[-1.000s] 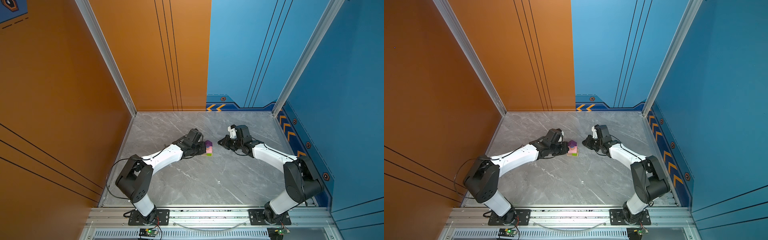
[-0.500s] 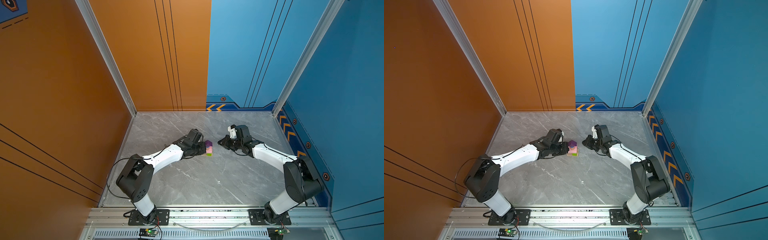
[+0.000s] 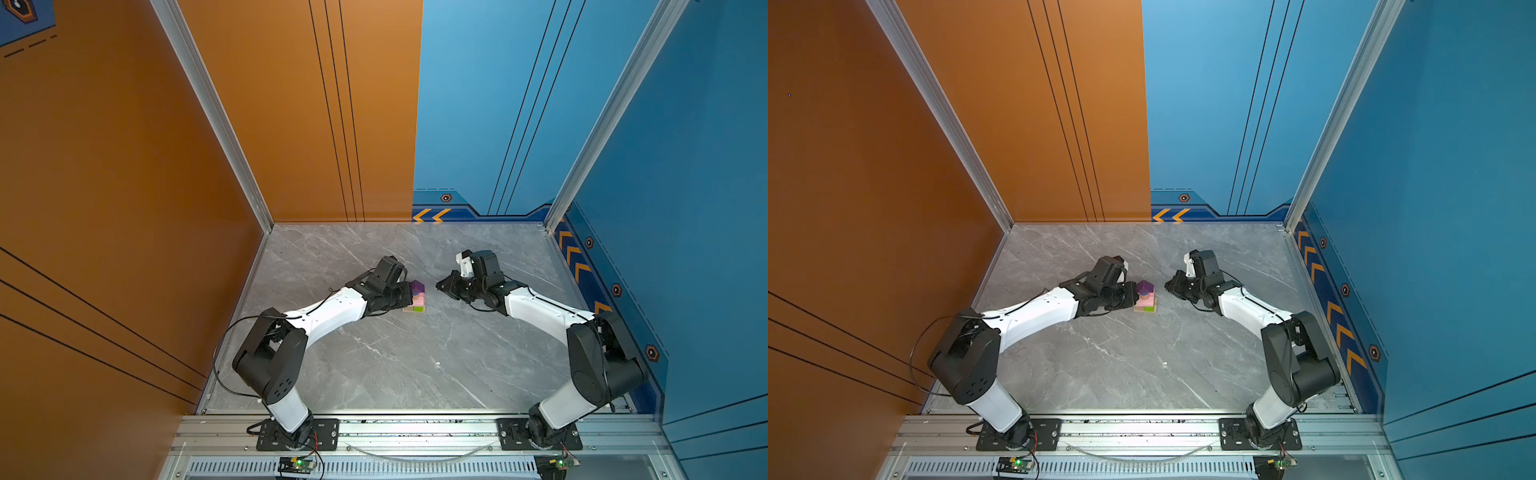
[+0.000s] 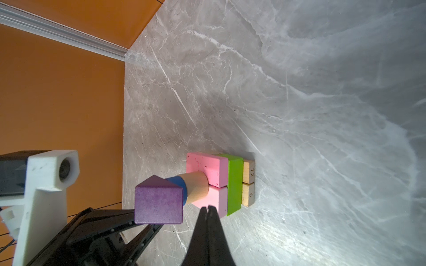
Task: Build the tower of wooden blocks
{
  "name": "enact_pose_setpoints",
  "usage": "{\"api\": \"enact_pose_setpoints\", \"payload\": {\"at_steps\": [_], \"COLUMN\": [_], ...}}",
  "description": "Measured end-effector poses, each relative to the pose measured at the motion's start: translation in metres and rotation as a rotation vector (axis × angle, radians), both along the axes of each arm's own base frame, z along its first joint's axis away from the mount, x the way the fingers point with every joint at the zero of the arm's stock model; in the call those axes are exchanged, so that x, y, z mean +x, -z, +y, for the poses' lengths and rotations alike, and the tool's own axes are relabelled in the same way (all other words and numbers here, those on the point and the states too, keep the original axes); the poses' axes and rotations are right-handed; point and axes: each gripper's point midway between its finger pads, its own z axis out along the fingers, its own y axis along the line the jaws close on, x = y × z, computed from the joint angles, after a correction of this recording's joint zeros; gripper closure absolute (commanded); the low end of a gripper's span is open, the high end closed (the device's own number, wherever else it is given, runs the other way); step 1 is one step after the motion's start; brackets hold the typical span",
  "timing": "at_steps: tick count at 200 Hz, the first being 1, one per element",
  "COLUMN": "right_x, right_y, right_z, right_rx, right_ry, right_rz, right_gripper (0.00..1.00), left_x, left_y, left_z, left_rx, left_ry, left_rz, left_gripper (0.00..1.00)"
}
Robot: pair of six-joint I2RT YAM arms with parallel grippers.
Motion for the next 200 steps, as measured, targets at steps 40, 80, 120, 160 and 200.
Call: {"api": "enact_pose_setpoints", "payload": {"at_steps": [40, 80, 120, 160, 200], "right_x": [0.0001, 0.0001, 0.0, -0.0001, -0.0001], "right_y": [0.0, 0.0, 0.0002, 0.0003, 0.0003], "right_z": [-0.0001, -0.0001, -0.0002, -0.0002, -0.0002], "right_rx": [0.0, 0.0, 0.0, 0.0, 0.0], "right_ry": [0.0, 0.0, 0.001, 0.0, 0.0], "right_rz": [0.0, 0.0, 0.0, 0.001, 0.001], "right_gripper": [1.0, 1.0, 1.0, 1.0, 1.0], "left_x": [0.0011, 0.0013, 0.003, 0.0027, 0.0029], "left_y": [0.0008, 0.002, 0.0023, 0.0029, 0.003], "left_z": [0.0013, 0.0015, 0.0013, 0.0016, 0.0021], "left_rx": [0.001, 0.002, 0.003, 0.005, 0.005], "left_ry": [-0.004, -0.004, -0.006, -0.006, -0.007], "left_rz": [0.002, 0.004, 0.004, 0.006, 0.007], "left_gripper": [1.0, 1.0, 1.0, 1.0, 1.0]}}
